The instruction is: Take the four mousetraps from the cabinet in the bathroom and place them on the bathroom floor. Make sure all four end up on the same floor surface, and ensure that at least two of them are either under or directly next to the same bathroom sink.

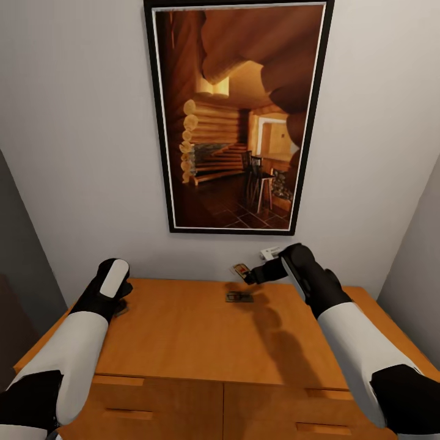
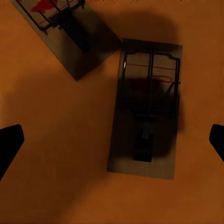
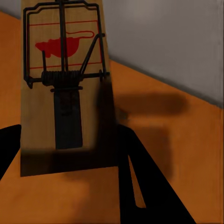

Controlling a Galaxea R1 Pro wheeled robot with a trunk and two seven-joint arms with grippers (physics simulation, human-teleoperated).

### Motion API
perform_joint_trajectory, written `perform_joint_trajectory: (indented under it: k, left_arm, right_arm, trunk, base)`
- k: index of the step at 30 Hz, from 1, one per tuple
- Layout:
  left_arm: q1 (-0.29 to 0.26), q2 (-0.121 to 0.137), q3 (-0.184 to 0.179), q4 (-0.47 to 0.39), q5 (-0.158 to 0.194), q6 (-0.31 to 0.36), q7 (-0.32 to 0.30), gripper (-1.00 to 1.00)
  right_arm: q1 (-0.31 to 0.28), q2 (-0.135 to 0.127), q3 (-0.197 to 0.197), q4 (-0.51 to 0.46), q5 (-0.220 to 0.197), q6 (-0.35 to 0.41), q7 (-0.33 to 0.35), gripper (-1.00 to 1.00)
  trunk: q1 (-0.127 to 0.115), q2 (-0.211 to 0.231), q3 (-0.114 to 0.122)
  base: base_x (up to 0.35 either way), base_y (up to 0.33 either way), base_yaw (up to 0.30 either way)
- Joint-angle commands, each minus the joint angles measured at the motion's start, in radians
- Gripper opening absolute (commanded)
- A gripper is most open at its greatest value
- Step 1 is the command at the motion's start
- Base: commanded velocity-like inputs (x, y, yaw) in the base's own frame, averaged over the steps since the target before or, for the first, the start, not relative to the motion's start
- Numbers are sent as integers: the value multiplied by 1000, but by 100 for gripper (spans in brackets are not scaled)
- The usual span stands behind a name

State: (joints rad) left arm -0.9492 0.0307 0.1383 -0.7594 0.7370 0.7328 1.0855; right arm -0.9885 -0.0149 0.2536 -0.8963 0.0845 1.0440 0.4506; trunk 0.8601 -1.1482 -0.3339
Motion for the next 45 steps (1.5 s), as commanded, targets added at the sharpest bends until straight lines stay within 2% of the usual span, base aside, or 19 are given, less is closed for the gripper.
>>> perform_joint_trajectory:
  k: [1,12,17,18,19,21,27,36,40,44,45]
  left_arm:
    - [-1,0,0,-2,7,5,7,100]
    - [0,-3,-1,-2,8,11,13,100]
    - [0,-3,-1,0,8,11,14,100]
    - [0,-3,-1,0,8,11,14,100]
    - [0,-3,-1,0,8,11,14,100]
    - [0,-3,-1,0,8,11,14,100]
    - [0,-3,0,0,9,12,14,100]
    - [0,-3,0,0,9,13,14,100]
    - [0,-2,0,0,9,13,14,100]
    - [0,-2,0,0,9,13,14,100]
    - [0,-2,0,0,9,13,14,100]
  right_arm:
    - [-1,-7,2,-7,4,3,3,-100]
    - [-5,-69,-1,-67,-24,3,6,-100]
    - [20,-97,-2,-95,-37,3,7,-100]
    - [43,-417,-2,-289,-235,3,7,-100]
    - [58,-429,-2,-301,-242,3,7,-100]
    - [81,-441,-3,-321,-248,3,7,-100]
    - [117,-454,-3,-354,-254,3,7,-100]
    - [124,-457,-3,-368,-257,3,7,-100]
    - [137,-457,-3,-420,-258,3,7,-100]
    - [197,-457,-3,-497,-258,3,10,-100]
    - [230,-456,-3,-529,-258,3,12,-100]
  trunk:
    - [0,-1,-1]
    - [0,-1,-1]
    - [0,-1,-1]
    - [0,-1,-1]
    - [0,-1,-1]
    - [0,-1,-1]
    - [0,-1,-1]
    - [0,-1,-1]
    - [0,-1,-1]
    - [0,-1,-1]
    - [0,-1,-1]
  base:
    - [0,0,0]
    - [0,0,0]
    - [0,0,0]
    - [0,0,0]
    - [0,0,0]
    - [0,0,0]
    - [0,0,0]
    - [0,0,0]
    - [0,0,0]
    - [0,0,0]
    - [0,0,0]
